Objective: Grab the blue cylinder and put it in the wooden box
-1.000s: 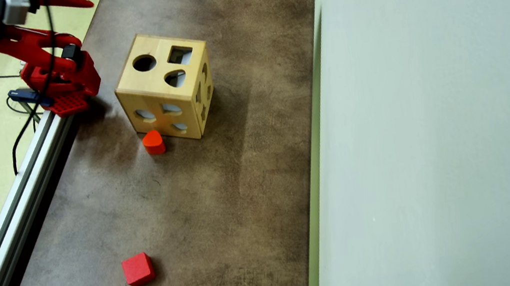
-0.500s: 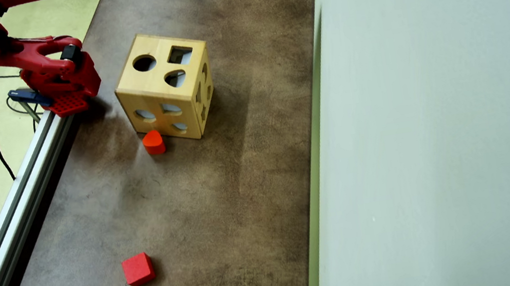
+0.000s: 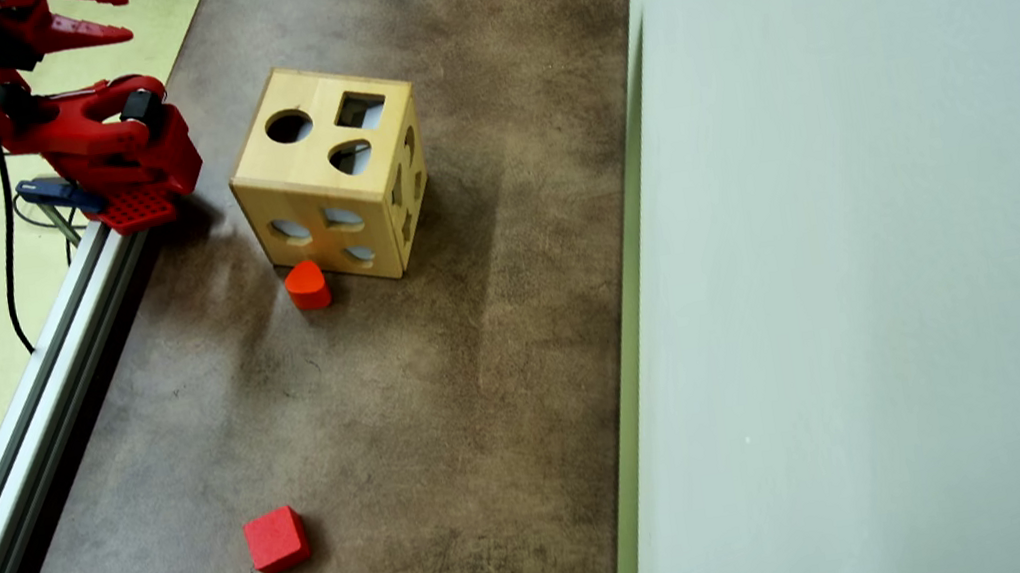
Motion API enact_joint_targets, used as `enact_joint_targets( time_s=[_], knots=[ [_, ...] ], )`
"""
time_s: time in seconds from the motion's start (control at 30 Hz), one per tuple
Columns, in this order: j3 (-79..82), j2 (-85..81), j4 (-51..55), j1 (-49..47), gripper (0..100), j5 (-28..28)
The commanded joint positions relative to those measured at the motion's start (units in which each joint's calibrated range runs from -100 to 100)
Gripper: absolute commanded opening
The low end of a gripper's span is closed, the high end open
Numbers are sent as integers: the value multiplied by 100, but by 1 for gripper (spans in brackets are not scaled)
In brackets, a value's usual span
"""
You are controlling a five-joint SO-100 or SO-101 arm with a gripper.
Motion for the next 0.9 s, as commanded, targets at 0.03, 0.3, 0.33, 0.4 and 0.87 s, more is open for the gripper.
enact_joint_targets(
  time_s=[0.03,0.3,0.33,0.4,0.87],
  knots=[
    [13,26,49,32,1,-10],
    [67,26,1,32,2,-24],
    [85,18,-7,24,2,-15],
    [94,18,-15,-13,2,-10],
    [94,18,-15,-13,2,15]
  ],
)
